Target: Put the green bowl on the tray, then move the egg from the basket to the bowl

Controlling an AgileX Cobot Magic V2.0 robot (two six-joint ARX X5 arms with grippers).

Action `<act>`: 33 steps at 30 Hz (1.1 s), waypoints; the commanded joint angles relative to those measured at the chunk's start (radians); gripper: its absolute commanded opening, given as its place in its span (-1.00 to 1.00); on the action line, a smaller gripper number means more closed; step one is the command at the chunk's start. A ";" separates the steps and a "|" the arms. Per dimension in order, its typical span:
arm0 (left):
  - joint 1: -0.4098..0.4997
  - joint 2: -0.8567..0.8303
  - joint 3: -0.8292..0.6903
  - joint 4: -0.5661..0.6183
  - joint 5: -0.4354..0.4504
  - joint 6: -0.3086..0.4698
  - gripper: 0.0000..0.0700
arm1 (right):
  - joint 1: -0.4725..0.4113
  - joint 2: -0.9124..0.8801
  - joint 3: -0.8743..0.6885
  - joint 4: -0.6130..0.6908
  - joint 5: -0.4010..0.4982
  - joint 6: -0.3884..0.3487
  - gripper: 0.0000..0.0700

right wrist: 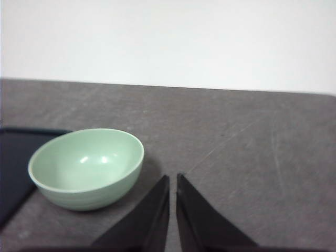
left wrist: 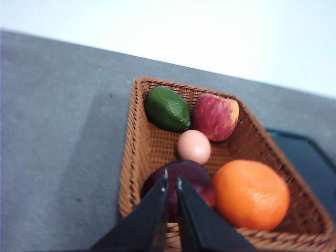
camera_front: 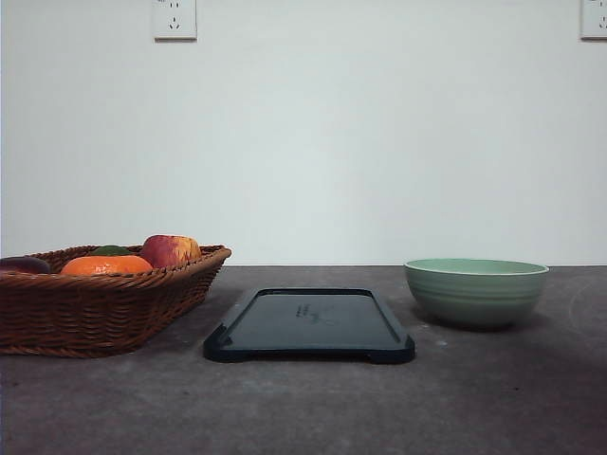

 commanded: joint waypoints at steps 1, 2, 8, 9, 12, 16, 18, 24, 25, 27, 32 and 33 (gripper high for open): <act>0.001 -0.002 -0.019 0.015 -0.003 -0.180 -0.97 | 0.002 0.000 -0.004 0.012 0.003 0.156 -0.97; 0.001 -0.002 -0.017 0.015 -0.003 -0.238 -0.97 | 0.002 0.000 -0.004 0.019 0.002 0.204 -0.97; 0.000 -0.002 0.019 0.055 0.001 -0.414 -0.97 | 0.003 0.000 0.002 0.123 -0.003 0.329 -0.98; 0.000 -0.002 0.024 0.085 -0.005 -0.386 -0.97 | 0.003 0.000 0.009 0.137 -0.003 0.329 -0.98; 0.000 -0.001 0.032 0.204 -0.026 -0.280 -0.97 | 0.003 0.000 0.045 0.151 -0.002 0.328 -0.98; 0.000 0.001 0.059 0.292 -0.033 -0.227 -0.97 | 0.003 0.003 0.108 0.140 -0.002 0.324 -0.98; 0.000 0.004 0.101 0.259 -0.048 -0.245 -0.97 | 0.003 0.017 0.148 0.106 -0.002 0.324 -0.98; 0.000 0.088 0.282 0.051 -0.060 -0.225 -0.97 | 0.003 0.124 0.281 0.005 -0.054 0.299 -0.98; 0.000 0.108 0.308 0.024 -0.060 -0.214 -0.97 | 0.003 0.147 0.300 0.002 -0.072 0.289 -0.98; 0.000 0.161 0.370 -0.035 -0.058 -0.207 -0.97 | 0.003 0.197 0.338 -0.004 -0.121 0.261 -0.98; 0.000 0.321 0.511 -0.148 -0.013 -0.145 -0.97 | 0.003 0.344 0.425 -0.038 -0.219 0.222 -0.98; 0.000 0.352 0.533 -0.160 0.005 -0.132 -0.97 | 0.003 0.373 0.439 -0.050 -0.229 0.222 -0.98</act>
